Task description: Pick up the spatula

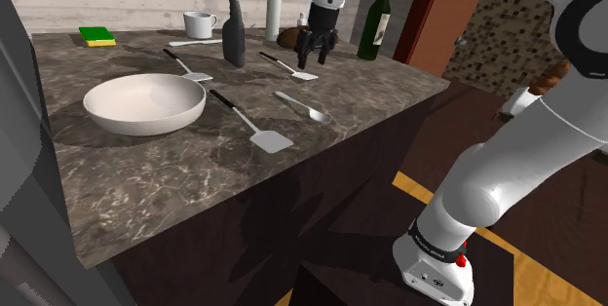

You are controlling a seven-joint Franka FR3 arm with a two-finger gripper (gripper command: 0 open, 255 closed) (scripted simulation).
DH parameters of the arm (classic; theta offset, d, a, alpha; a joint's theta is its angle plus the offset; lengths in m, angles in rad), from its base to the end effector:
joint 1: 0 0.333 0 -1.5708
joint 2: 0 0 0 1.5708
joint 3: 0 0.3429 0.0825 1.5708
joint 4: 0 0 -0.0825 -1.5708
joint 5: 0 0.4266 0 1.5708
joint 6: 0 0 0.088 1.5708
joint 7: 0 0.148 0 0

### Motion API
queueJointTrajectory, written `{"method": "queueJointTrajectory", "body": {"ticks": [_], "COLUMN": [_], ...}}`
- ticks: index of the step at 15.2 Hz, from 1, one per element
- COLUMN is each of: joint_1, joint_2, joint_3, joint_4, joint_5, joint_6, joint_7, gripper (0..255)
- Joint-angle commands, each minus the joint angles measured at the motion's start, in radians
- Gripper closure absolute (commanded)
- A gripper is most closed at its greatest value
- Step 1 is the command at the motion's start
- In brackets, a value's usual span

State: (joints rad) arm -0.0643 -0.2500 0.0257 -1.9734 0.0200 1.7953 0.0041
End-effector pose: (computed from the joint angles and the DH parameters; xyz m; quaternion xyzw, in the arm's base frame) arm 0.5275 -0.0168 0.5610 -0.9991 0.0235 -0.0360 0.0060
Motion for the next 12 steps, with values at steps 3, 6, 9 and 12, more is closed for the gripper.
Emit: {"method": "queueJointTrajectory", "body": {"ticks": [3,6,9,12], "joint_1": [-0.012,-0.021,-0.029,-0.037], "joint_2": [0.156,0.278,0.407,0.53], "joint_3": [-0.007,-0.015,-0.024,-0.032], "joint_4": [0.161,0.302,0.464,0.631], "joint_5": [-0.01,-0.016,-0.02,-0.022], "joint_6": [-0.007,-0.027,-0.061,-0.106], "joint_7": [0.02,0.033,0.043,0.052], "gripper": [0,0,0,0]}}
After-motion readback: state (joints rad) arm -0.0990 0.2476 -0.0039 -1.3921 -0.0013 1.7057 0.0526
